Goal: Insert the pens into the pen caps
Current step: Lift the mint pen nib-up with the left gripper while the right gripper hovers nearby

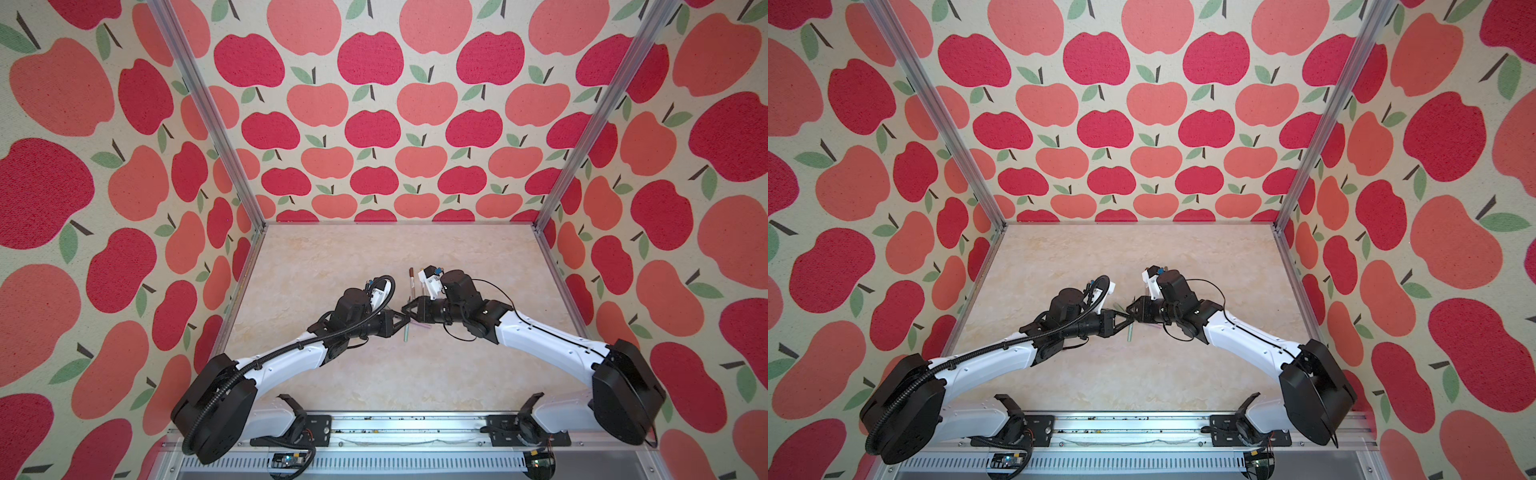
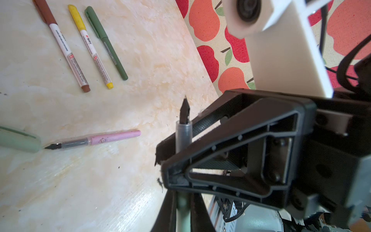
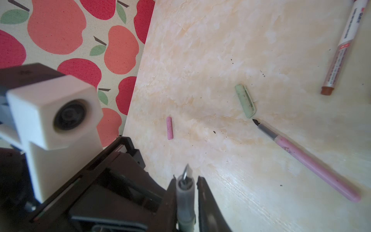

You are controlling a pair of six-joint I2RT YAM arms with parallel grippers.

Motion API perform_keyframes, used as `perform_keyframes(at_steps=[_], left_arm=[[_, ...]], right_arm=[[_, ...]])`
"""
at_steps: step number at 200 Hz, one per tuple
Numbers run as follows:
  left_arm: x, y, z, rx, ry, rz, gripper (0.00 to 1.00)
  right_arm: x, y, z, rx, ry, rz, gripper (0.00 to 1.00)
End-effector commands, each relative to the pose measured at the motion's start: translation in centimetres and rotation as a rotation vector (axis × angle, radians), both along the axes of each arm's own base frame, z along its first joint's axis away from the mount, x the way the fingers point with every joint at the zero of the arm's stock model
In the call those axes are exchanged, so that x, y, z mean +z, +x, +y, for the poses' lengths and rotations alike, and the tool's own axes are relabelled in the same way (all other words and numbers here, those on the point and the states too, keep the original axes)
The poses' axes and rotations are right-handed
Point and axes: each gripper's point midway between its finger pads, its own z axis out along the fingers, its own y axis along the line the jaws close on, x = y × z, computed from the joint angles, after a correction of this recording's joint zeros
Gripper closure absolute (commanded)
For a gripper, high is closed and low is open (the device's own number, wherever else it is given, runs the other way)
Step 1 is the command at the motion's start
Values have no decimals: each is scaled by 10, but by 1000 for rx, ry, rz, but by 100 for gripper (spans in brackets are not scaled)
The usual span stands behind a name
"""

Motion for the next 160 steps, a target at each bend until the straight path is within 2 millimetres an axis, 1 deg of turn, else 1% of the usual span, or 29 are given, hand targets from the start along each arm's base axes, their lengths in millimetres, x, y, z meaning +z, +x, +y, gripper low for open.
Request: perform_keyframes(at_steps=[1, 18, 31, 35, 58, 67, 84, 100, 134, 160], left_arm=[[7, 2, 1, 20, -24, -26, 100], [5, 2, 1, 20, -23, -25, 100], [6, 1, 0, 14, -24, -24, 100], [6, 1, 0, 15, -23, -22, 98], [1, -2, 0, 4, -9, -9, 80], [-2, -3, 1, 2, -4, -4, 78], [-6, -3, 1, 5, 3, 5, 76], [-6, -2, 1, 7, 2, 7, 77], [-5, 0, 1, 16, 1, 2, 89], [-4, 0, 3, 23, 6, 1, 96]], right_arm=[[14, -1, 11, 27, 35, -17, 89], [15, -1, 11, 27, 36, -19, 97], [17, -1, 12, 27, 39, -22, 99], [17, -1, 12, 26, 39, -23, 99], [24, 0, 13, 31, 49, -37, 100], [25, 0, 14, 35, 49, -40, 100], [26, -1, 15, 43, 50, -47, 100], [27, -2, 17, 53, 54, -50, 100], [24, -4, 16, 57, 38, -54, 100], [24, -4, 13, 58, 24, -67, 100]])
